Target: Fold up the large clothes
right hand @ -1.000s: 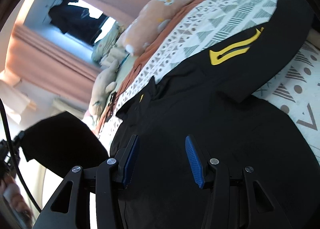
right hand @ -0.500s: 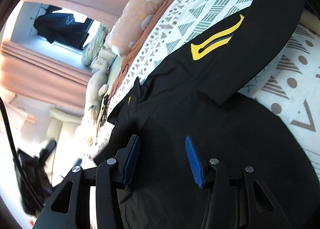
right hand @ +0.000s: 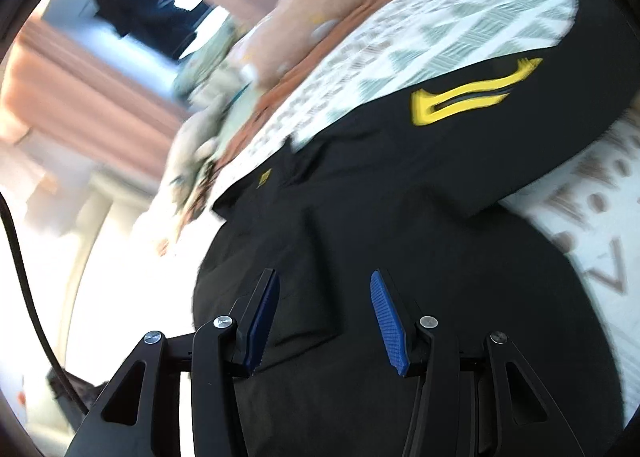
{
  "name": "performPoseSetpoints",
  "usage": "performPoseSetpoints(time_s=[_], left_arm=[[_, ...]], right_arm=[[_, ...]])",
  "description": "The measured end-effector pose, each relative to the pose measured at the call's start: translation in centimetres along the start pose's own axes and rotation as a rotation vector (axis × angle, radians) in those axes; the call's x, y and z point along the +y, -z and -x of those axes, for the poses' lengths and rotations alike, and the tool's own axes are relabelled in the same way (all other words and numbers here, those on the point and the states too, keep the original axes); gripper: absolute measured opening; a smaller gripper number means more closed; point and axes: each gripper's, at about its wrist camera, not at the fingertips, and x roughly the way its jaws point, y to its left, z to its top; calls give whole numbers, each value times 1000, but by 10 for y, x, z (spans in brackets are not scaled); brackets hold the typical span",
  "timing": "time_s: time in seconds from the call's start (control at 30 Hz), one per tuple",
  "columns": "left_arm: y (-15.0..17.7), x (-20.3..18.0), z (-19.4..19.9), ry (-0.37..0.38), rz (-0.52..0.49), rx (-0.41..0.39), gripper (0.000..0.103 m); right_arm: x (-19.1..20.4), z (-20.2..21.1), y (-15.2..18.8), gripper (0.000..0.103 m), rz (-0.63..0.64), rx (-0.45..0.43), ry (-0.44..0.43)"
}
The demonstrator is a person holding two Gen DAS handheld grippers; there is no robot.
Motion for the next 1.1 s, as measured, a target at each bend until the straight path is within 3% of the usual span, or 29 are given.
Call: performPoseSetpoints(time_s=[0.23,0.3,0.37,0.6,0.97,1.03,1.1], left_arm=[[-12,52,36,-119,-7,-76,88],[-14,66,39,-121,8,-76,88],[-19,78,41,-132,26,-69,88],[-20,94,49,-164,14,-35,88],[-19,107,67,-166,24,-9,88],[-18,108,68,-161,25,-5,88],[-18,109,70,-156,30,-5,88]], right_arm=[[55,-29,26,50,195,39,68],[67,-43,35,73,246,55,111],[77,-56,44,80,299,54,167],[109,-102,65,80,510,61,333],[101,-159,92,79,606,170,498],[98,-156,91,73,595,174,482],[98,-150,90,49,593,182,472]])
